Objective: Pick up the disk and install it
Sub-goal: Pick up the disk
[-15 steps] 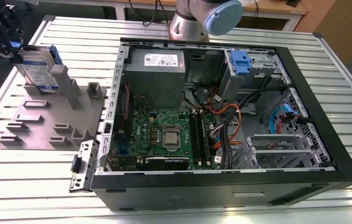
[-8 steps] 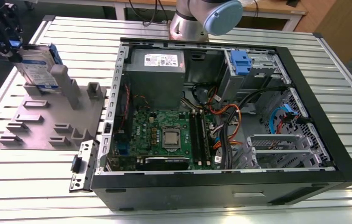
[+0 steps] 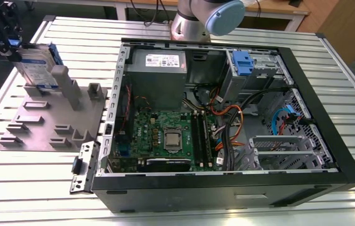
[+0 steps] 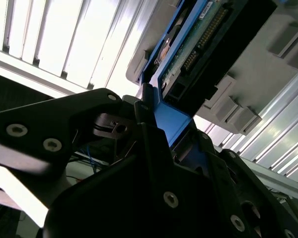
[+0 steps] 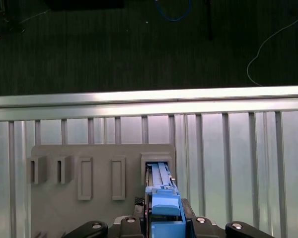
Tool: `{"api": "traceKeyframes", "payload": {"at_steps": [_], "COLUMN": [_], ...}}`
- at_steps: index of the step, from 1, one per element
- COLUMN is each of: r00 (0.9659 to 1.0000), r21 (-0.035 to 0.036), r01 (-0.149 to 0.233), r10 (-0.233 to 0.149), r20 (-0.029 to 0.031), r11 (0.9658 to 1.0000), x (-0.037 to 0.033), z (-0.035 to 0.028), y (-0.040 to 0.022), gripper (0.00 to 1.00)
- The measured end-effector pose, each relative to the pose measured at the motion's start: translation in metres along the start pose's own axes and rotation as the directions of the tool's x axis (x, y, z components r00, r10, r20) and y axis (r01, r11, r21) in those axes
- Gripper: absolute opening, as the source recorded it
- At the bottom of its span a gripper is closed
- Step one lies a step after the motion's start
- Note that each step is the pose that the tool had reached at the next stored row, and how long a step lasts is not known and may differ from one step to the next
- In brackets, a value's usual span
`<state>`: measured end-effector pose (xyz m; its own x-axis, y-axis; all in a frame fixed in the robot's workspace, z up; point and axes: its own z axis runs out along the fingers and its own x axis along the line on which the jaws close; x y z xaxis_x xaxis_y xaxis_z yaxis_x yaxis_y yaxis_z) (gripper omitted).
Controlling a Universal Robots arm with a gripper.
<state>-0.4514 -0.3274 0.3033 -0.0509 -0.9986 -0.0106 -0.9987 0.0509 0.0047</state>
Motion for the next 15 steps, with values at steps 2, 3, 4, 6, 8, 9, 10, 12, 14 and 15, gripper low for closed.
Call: {"api": "traceKeyframes", "payload": {"at_steps": [2,3,4,6,8,9,10,12,14,15], "r00": [1.0000,1.0000,1.0000,1.0000,1.0000,1.0000,1.0000,1.0000,1.0000,1.0000], "r21": [0.0000,0.0000,0.0000,0.0001,-0.0001,0.0000,0.0002,0.0000,0.0000,0.0000], "r01": [0.000,0.000,0.000,0.000,0.000,0.000,0.000,0.000,0.000,0.000], "r10": [0.000,0.000,0.000,0.000,0.000,0.000,0.000,0.000,0.000,0.000], "r20": [0.0000,0.0000,0.0000,0.0001,0.0000,0.0001,0.0001,0.0000,0.0000,0.0000], "r11": [1.0000,1.0000,1.0000,1.0000,1.0000,1.0000,1.0000,1.0000,1.0000,1.0000], "x": [0.0000,0.0000,0.0000,0.0000,-0.0001,-0.0001,-0.0001,0.0000,-0.0001,-0.0001], "z": [-0.0011,-0.0016,-0.0020,-0.0027,-0.0035,-0.0037,-0.0037,-0.0041,-0.0043,-0.0044], "y": [0.0000,0.0000,0.0000,0.0000,0.0000,0.0000,0.0000,0.0000,0.0000,0.0000], "gripper": [0.36,0.36,0.36,0.36,0.36,0.36,0.36,0.36,0.36,0.36]}}
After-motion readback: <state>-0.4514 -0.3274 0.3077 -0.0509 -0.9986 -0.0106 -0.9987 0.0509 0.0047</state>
